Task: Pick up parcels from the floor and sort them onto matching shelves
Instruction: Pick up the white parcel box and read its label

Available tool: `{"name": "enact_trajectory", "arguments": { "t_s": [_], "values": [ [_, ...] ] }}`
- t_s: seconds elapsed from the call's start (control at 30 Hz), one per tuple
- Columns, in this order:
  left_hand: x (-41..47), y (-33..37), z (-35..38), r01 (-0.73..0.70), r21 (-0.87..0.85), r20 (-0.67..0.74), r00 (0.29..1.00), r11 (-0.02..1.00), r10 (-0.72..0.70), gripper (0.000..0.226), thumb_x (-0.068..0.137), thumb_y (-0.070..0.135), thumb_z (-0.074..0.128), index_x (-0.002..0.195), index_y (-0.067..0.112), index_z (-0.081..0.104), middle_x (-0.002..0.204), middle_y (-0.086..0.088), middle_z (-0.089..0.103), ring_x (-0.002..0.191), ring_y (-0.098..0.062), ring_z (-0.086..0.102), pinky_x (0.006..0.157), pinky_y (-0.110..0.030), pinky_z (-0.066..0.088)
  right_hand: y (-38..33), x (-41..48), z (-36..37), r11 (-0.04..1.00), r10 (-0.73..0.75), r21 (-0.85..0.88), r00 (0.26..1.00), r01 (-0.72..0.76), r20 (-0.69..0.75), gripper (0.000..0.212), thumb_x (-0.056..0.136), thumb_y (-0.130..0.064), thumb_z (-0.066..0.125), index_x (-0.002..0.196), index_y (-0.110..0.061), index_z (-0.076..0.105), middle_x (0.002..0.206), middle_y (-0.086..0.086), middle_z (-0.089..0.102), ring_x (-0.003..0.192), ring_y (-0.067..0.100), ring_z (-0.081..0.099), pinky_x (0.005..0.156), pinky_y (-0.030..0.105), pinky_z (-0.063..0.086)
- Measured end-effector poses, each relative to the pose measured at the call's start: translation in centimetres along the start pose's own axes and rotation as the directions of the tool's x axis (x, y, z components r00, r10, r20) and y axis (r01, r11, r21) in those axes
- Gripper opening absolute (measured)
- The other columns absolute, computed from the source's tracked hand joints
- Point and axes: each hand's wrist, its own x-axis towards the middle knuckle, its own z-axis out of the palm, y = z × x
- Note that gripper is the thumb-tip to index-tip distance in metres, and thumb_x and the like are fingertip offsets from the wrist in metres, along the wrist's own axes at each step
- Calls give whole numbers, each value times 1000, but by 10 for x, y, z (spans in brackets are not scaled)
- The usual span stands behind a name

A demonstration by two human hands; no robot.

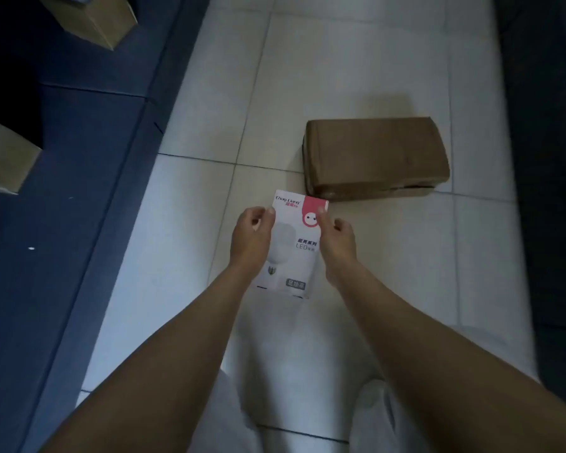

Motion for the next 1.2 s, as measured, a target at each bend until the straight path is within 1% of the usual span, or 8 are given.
{"name": "enact_trajectory", "arguments": {
  "t_s": [0.1,0.2,0.43,0.53,0.87,0.97,1.1,1.2],
  "values": [
    [23,-19,15,57,52,10,998,997,-58,48,100,42,42,134,9,48,133,-9,55,114,-23,56,87,-31,48,20,22,5,996,70,-56,996,-73,-45,114,62,-75,59,151,-14,24,141,13,55,125,32,57,104,51,46],
    [32,-33,26,205,129,35,977,970,-211,62,99,51,31,145,10,35,147,-14,43,128,-33,48,106,-49,41,35,32,5,979,161,-119,986,-164,-40,79,90,-55,56,145,-3,37,137,16,57,123,33,56,100,43,45],
    [17,-22,28,268,78,102,956,960,-275,57,101,52,25,123,11,56,110,-10,64,89,-24,61,63,-29,46,26,20,6,978,163,-140,984,-153,66,48,97,-47,50,119,-6,65,114,12,70,99,30,66,84,36,50],
    [-3,10,12,274,65,67,958,960,-278,59,100,53,26,128,10,55,116,-10,63,97,-26,61,72,-31,46,-4,-9,-2,982,134,-143,989,-124,61,48,98,-47,49,118,-6,66,115,12,71,102,31,67,83,36,50],
    [-91,237,-81,164,45,38,985,985,-166,58,98,55,27,123,12,58,115,-8,64,102,-29,61,91,-41,51,-203,-175,-37,998,-7,-57,995,13,102,42,97,-45,52,115,-11,69,97,4,74,87,24,71,79,33,56],
    [-122,320,-114,143,6,20,989,990,-143,58,97,56,29,124,14,56,117,-8,64,102,-29,61,89,-41,52,-280,-237,-47,996,-74,-30,988,79,136,30,99,-39,51,109,-16,67,84,-4,70,72,15,67,63,24,52],
    [-157,429,-157,118,-61,-38,992,991,-120,58,92,58,39,127,12,50,117,-5,61,99,-27,63,73,-35,53,-374,-316,-52,976,-211,-25,965,217,152,36,94,-47,54,103,-15,69,98,4,73,90,25,71,85,40,58],
    [-186,506,-190,92,-101,-58,993,991,-98,72,79,65,42,129,13,48,122,-7,61,100,-27,64,83,-42,55,-439,-368,-58,945,-321,-14,933,327,160,26,96,-44,52,82,-23,62,92,-1,70,91,23,69,83,34,55]
  ]
}}
